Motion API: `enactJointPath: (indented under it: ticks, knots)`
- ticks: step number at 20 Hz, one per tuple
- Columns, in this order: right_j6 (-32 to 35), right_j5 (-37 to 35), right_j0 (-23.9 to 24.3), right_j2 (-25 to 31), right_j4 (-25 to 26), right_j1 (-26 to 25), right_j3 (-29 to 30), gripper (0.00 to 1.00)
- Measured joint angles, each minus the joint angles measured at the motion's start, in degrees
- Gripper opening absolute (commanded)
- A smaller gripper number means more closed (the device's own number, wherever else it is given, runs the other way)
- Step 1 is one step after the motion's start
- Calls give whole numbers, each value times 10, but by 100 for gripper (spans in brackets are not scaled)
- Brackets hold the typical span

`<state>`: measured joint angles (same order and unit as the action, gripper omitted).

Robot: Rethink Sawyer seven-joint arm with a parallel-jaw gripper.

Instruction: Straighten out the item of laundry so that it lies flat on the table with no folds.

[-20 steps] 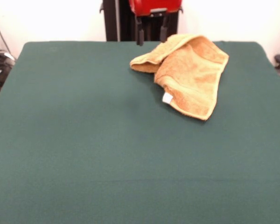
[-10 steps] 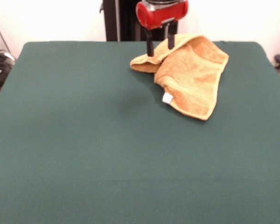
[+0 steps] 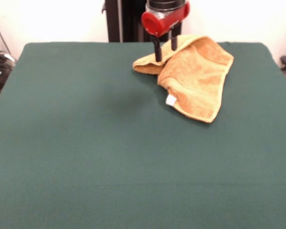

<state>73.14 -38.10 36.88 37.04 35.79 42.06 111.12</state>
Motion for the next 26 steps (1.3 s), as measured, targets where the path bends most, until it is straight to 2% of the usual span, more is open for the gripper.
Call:
enactJointPath:
  ticks: [15,26]
  knots:
    - [-9,-29,14,55,2,-11,0,100]
    - [-21,-118,33,99,-1,-15,-34,100]
